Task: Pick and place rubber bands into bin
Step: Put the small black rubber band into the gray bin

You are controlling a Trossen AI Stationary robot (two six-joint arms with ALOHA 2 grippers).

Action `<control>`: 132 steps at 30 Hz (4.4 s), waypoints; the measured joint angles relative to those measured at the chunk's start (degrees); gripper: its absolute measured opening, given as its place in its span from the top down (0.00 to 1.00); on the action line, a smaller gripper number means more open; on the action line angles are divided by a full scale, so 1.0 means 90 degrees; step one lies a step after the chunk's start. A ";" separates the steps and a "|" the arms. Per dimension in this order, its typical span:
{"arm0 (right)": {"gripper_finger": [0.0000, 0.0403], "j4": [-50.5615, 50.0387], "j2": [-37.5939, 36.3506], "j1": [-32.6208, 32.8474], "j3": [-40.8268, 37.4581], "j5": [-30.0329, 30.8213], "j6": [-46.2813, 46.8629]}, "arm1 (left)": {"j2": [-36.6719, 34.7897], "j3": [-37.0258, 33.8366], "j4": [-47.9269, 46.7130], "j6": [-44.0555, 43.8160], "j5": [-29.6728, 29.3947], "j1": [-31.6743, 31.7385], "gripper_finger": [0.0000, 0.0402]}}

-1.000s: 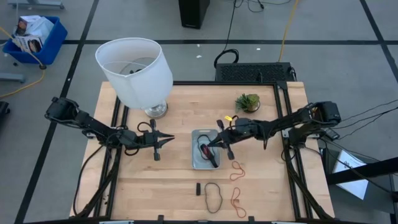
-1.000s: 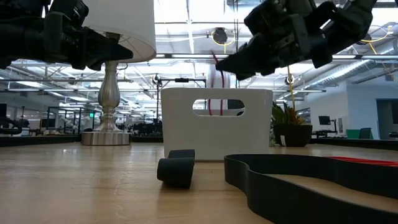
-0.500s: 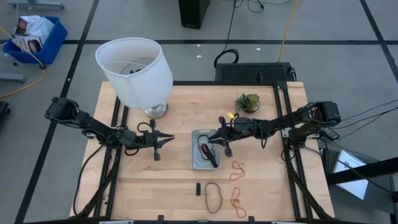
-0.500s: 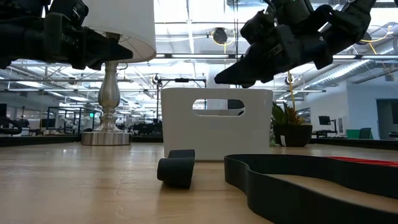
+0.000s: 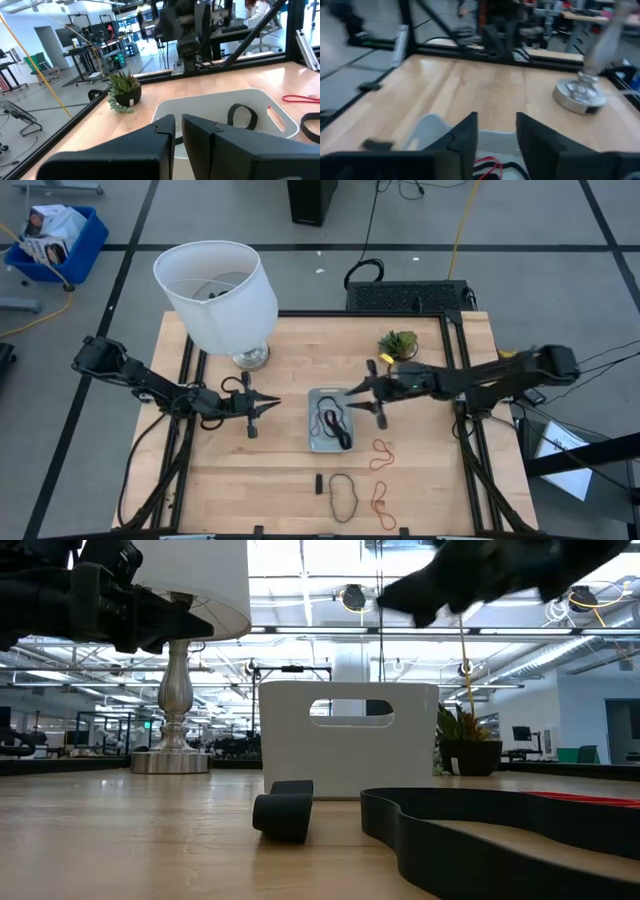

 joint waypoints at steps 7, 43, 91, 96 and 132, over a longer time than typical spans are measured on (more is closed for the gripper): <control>0.98 -0.0977 -0.1972 0.0272 -0.0358 -0.0359 -0.0691 | -0.0002 0.0000 -0.0154 -0.0020 0.0000 0.0000 0.90; 1.00 -0.1069 -0.5992 0.0616 -0.3694 0.0139 -0.0131 | 0.0000 0.0000 -0.0179 -0.0490 -0.0661 0.0000 0.90; 1.00 -0.1456 -0.7174 0.0275 -0.3708 -0.1134 -0.0511 | 0.4909 0.7044 -0.6566 -0.3167 -0.0054 -0.2189 0.76; 1.00 -0.1426 -0.7172 0.0275 -0.3711 -0.1136 -0.0463 | 0.5172 0.7547 -0.7232 -0.2769 0.0402 -0.2222 0.56; 1.00 -0.1483 -0.7169 0.0275 -0.3711 -0.1116 -0.0301 | 0.5836 0.7575 -0.7738 -0.1139 0.0567 -0.1916 0.48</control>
